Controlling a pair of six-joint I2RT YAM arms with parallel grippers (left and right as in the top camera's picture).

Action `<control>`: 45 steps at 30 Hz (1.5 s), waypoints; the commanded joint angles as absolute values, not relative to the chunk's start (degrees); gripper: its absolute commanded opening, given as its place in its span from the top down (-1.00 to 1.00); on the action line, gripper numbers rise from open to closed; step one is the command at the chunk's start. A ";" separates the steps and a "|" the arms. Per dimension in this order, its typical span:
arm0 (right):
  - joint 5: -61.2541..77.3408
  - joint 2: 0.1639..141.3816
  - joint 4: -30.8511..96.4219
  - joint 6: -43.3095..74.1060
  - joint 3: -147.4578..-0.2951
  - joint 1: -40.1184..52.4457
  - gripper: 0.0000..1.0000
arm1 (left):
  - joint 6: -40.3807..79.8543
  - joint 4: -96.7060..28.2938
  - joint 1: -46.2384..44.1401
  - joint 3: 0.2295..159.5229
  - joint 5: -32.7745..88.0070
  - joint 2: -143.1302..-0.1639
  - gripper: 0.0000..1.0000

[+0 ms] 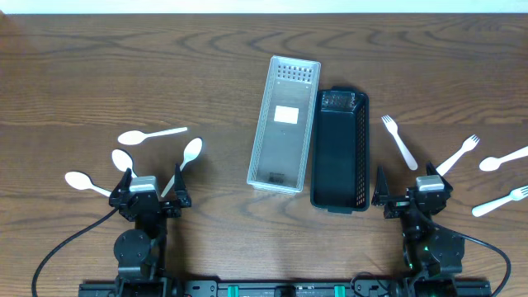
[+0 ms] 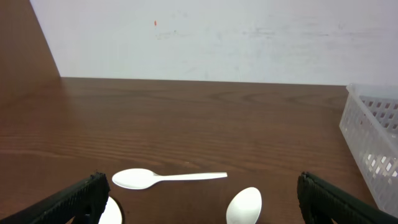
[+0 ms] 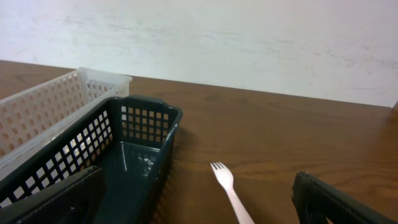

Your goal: Pack container

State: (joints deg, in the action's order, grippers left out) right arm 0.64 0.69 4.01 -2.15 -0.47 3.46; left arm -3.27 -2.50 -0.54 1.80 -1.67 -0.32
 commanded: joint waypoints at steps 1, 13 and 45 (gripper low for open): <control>0.89 0.38 4.21 -2.63 -0.32 3.92 -0.98 | -4.05 -4.01 -0.60 0.27 -1.93 -0.30 -0.96; 0.89 0.38 4.21 -2.63 -0.32 3.92 -0.99 | -4.05 -4.01 -0.60 0.27 -1.93 -0.30 -0.96; 15.05 5.15 4.05 18.04 -8.08 3.90 -0.98 | 13.39 -12.84 -0.73 20.08 10.98 -9.98 -0.96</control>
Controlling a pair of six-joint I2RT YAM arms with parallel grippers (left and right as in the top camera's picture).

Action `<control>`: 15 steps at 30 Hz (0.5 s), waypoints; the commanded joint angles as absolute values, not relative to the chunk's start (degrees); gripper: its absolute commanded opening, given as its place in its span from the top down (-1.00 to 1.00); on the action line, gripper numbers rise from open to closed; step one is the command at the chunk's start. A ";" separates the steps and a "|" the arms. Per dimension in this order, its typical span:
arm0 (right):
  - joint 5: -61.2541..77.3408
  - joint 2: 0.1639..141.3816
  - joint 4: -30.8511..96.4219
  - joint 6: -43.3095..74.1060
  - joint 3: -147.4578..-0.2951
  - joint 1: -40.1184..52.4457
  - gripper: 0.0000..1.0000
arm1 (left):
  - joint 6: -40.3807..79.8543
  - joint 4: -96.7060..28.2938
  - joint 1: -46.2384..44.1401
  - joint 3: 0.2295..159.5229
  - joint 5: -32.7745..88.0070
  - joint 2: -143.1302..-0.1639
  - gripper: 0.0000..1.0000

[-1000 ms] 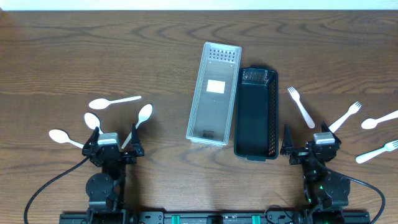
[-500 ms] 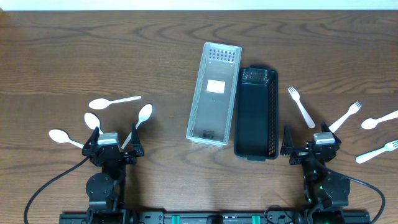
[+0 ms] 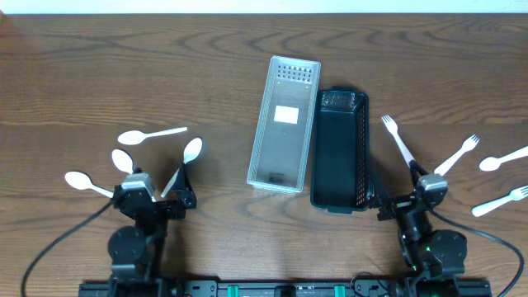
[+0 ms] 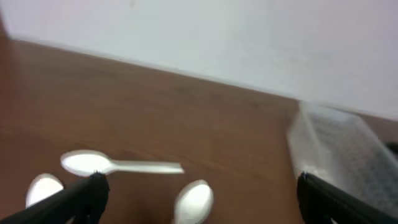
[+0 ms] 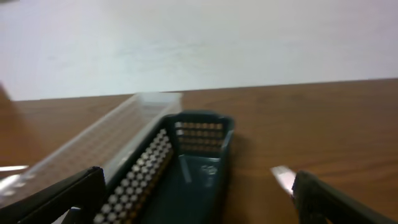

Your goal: Pack container

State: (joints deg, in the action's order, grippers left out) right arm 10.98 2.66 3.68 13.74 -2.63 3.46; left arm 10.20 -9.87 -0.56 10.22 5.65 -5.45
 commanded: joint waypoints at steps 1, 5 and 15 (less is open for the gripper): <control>15.88 7.05 4.99 18.06 -10.59 3.90 -0.98 | 13.39 -15.70 -0.73 23.99 11.20 -12.67 -0.96; 18.15 17.61 13.10 16.73 -23.59 3.88 -0.99 | 12.08 -26.28 -0.73 42.65 13.61 -26.94 -0.96; 19.33 53.39 54.48 4.19 -63.79 3.88 -0.98 | 9.58 -56.18 -0.73 84.01 27.18 -64.36 -0.96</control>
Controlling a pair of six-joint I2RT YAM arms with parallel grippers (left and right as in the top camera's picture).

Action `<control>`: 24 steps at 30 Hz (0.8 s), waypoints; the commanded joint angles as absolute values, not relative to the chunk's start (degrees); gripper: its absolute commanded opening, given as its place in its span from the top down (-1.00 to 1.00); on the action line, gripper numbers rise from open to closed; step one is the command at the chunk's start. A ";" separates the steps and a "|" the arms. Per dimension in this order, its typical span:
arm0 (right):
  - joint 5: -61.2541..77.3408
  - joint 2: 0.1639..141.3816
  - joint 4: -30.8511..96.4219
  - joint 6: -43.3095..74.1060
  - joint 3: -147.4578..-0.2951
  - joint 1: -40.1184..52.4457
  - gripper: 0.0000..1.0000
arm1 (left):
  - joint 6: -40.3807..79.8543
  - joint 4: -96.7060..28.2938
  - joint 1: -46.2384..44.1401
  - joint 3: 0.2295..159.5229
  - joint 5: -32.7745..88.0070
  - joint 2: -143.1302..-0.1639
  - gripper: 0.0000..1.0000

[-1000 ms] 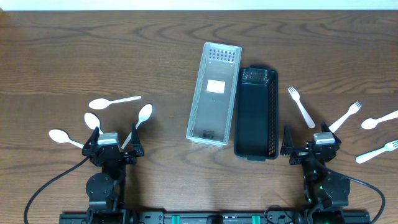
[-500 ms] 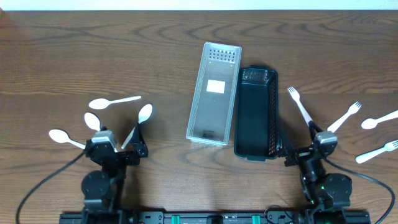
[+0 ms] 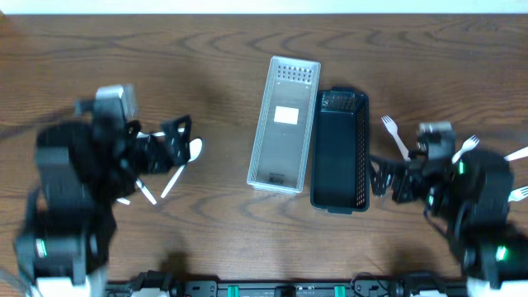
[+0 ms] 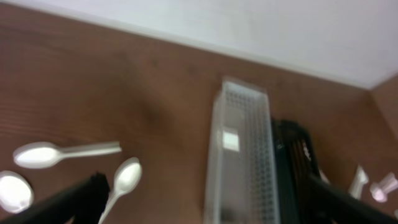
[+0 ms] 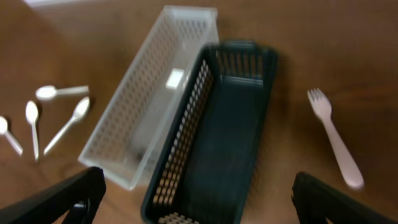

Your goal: Pack container

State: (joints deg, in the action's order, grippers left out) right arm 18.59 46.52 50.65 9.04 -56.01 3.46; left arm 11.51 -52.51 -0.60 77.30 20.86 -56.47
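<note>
A clear perforated basket (image 3: 285,124) and a dark green basket (image 3: 339,150) lie side by side mid-table. White spoons (image 4: 56,152) lie left of them, and one spoon (image 3: 186,161) shows beside my left arm. White forks (image 3: 398,140) lie right of the green basket. My left gripper (image 3: 161,147) hangs open and empty, high over the spoons. My right gripper (image 3: 381,177) is also open and empty, beside the green basket's right wall. In the wrist views the left gripper (image 4: 199,202) and right gripper (image 5: 196,199) look down on both baskets. The overhead view is blurred around both arms.
More cutlery lies at the far right: a fork (image 3: 466,144), a spoon (image 3: 516,154) and another fork (image 3: 520,194). A single fork (image 5: 333,134) lies just right of the green basket. The table's front edge runs along the rail below the arms.
Both arms stood low near the front edge and are now raised and further into the table. Both wrist cameras now look down on the baskets. Both grippers stay open and empty.
Both grippers first sat low at the front edge, open, looking along the table. Later both had turned slightly toward the baskets, still low. Now both are high above the table, the left over the spoons, the right beside the green basket. Nothing has been taken.
</note>
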 commanded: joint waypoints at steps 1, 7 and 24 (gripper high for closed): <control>19.97 55.55 55.77 4.47 -65.98 3.88 -0.98 | 9.45 -58.83 -0.75 86.39 29.10 -67.31 -0.96; 22.61 64.18 58.02 4.23 -70.63 3.70 0.68 | 9.04 -59.90 -1.02 89.76 40.77 -80.64 -0.78; 5.76 86.56 64.58 6.07 -70.54 3.36 0.97 | -3.03 -56.58 -26.09 89.71 9.37 -91.96 0.89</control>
